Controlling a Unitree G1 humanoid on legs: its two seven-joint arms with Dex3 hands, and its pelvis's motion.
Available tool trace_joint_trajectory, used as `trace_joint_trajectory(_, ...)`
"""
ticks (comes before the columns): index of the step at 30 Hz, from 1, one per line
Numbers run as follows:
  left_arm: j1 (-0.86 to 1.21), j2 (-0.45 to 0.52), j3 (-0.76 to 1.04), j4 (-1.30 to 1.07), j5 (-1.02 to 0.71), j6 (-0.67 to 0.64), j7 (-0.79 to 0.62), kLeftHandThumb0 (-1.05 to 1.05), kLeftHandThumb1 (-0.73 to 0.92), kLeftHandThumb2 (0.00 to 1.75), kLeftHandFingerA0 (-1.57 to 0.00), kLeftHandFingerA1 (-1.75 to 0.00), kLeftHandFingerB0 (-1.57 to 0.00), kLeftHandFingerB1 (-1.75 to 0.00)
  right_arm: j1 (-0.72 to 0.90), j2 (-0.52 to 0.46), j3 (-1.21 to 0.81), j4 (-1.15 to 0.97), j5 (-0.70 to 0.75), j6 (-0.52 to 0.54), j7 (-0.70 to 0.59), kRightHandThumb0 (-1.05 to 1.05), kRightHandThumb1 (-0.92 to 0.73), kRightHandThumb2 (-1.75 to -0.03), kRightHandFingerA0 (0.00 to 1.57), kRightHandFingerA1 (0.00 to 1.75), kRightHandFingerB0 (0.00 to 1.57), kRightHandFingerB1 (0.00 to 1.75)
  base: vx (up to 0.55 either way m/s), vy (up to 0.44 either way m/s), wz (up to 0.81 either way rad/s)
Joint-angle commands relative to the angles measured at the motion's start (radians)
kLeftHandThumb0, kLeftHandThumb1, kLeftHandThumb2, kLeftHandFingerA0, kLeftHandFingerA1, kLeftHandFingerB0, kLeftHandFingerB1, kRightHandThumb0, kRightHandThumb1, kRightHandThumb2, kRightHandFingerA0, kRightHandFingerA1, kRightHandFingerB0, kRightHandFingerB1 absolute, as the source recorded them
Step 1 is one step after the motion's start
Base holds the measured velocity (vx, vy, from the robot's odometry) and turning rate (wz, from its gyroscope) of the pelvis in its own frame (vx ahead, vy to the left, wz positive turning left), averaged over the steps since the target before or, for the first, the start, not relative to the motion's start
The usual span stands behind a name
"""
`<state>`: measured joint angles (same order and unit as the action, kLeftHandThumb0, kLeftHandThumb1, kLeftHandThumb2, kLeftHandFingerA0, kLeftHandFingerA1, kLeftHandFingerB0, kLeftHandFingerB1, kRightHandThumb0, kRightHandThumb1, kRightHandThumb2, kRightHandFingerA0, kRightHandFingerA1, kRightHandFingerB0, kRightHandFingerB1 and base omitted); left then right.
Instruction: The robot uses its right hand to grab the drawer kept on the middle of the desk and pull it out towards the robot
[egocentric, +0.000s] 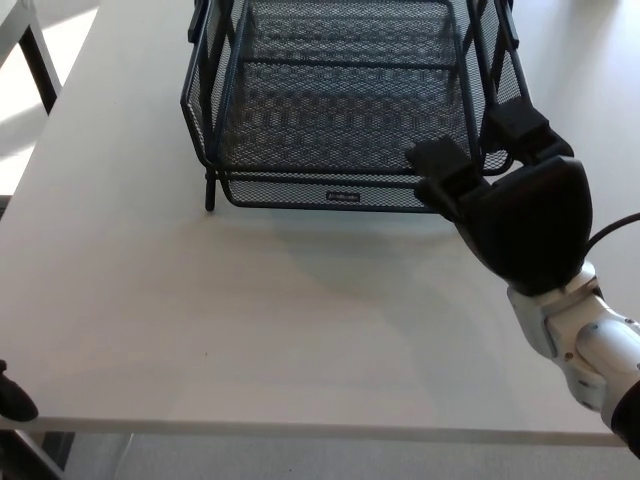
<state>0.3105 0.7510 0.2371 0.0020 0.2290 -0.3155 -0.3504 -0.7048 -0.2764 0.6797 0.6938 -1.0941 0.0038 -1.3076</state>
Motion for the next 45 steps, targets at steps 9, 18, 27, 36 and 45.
trace_joint_trajectory(9, 0.023, 0.011, 0.012, -0.004, 0.009, -0.01, -0.003, -0.29, 0.58, 0.57, -0.81, -0.87, -0.8, -0.58, 0.105, -0.009, -0.062, -0.189, 0.044, 0.078, 0.364, -0.83, -0.55, -0.9, 0.24, 0.58, 0.07, 0.39, 0.0, 0.0, 0.0)
trace_joint_trajectory(18, 0.032, 0.008, 0.015, -0.001, 0.009, -0.014, 0.001, -0.3, 0.57, 0.57, -0.8, -0.88, -0.81, -0.6, 0.163, -0.068, -0.11, -0.41, -0.008, 0.159, 0.516, -1.05, -0.62, -1.01, 0.0, 0.16, 0.0, 0.07, 0.0, 0.0, 0.0)
trace_joint_trajectory(27, 0.048, 0.005, 0.02, -0.003, 0.003, -0.002, -0.002, -0.29, 0.58, 0.57, -0.79, -0.87, -0.8, -0.58, 0.294, -0.217, -0.242, -0.704, 0.002, 0.146, 0.661, -1.05, -0.61, -1.02, 0.0, 0.18, 0.0, 0.07, 0.0, 0.0, 0.0)
trace_joint_trajectory(36, 0.053, 0.005, 0.027, 0.004, -0.001, -0.013, 0.004, -0.29, 0.58, 0.57, -0.79, -0.87, -0.8, -0.58, 0.512, -0.377, -0.496, -0.952, 0.114, 0.09, 0.739, -1.05, -0.62, -1.04, 0.0, 0.19, 0.0, 0.09, 0.0, 0.0, 0.0)
trace_joint_trajectory(45, 0.057, 0.009, 0.032, 0.014, 0.0, -0.014, 0.002, -0.3, 0.58, 0.58, -0.77, -0.84, -0.79, -0.57, 0.803, -0.388, -0.91, -1.048, 0.233, 0.07, 0.685, -1.05, -0.68, -1.05, 0.0, 0.06, 0.05, 0.22, 0.0, 0.0, 0.0)
